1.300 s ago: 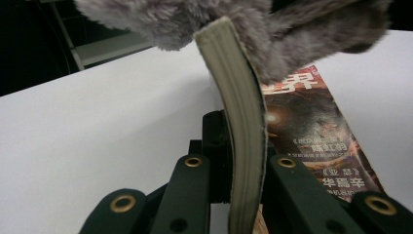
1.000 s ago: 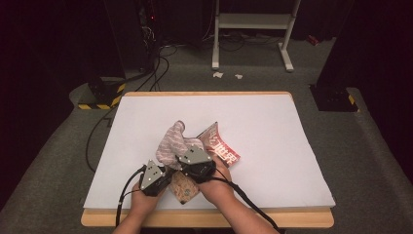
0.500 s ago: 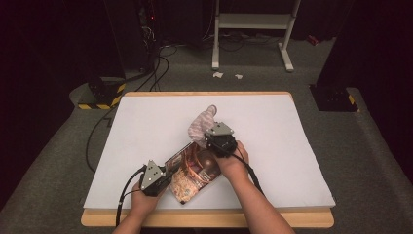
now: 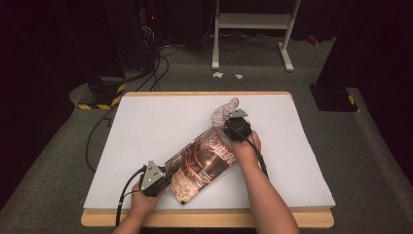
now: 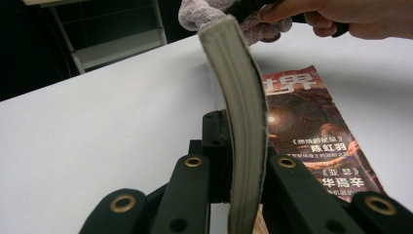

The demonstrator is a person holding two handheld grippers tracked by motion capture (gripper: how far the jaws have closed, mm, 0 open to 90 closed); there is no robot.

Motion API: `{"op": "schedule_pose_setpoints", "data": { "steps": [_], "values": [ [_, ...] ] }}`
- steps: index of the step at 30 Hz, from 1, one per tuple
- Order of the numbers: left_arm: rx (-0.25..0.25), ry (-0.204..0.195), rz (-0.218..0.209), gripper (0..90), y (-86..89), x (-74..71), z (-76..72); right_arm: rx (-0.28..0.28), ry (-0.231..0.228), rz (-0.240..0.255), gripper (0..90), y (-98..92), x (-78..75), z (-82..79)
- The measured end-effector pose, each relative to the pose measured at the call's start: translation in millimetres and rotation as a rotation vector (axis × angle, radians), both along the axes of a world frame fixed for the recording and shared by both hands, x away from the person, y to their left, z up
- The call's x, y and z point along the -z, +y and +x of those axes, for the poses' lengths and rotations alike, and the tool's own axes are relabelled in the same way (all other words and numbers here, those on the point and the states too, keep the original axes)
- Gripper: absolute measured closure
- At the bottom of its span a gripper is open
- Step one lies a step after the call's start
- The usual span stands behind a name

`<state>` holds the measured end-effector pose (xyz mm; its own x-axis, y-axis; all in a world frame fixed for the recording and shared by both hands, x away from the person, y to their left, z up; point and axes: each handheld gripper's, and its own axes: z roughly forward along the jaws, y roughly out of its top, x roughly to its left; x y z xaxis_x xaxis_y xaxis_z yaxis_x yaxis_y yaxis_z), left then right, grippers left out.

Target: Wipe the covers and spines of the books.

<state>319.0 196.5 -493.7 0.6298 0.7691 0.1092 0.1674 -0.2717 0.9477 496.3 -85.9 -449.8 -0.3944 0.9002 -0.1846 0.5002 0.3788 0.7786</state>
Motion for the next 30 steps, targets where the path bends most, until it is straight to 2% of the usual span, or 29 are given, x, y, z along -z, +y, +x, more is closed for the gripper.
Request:
{"op": "schedule_pose_setpoints", "data": {
  "steps": [8,13,18,30],
  "values": [
    [0.003,-0.007,-0.001,83.5,0.2,-0.7,-1.3,0.061,0.015,-0.027,63.9,-21.5,4.1,10.6],
    [-0.001,-0.001,-0.005,83.5,0.1,-0.3,-0.8,0.076,0.014,-0.021,63.6,-33.4,-0.1,7.6],
    [-0.002,-0.002,-0.005,83.5,0.0,-0.4,-0.9,0.066,-0.016,-0.001,63.2,-39.8,-8.9,-6.4],
    [-0.004,0.005,-0.007,83.4,0.6,-0.4,-0.1,0.067,-0.054,0.061,62.7,-61.7,-19.9,-45.9]
  ]
}}
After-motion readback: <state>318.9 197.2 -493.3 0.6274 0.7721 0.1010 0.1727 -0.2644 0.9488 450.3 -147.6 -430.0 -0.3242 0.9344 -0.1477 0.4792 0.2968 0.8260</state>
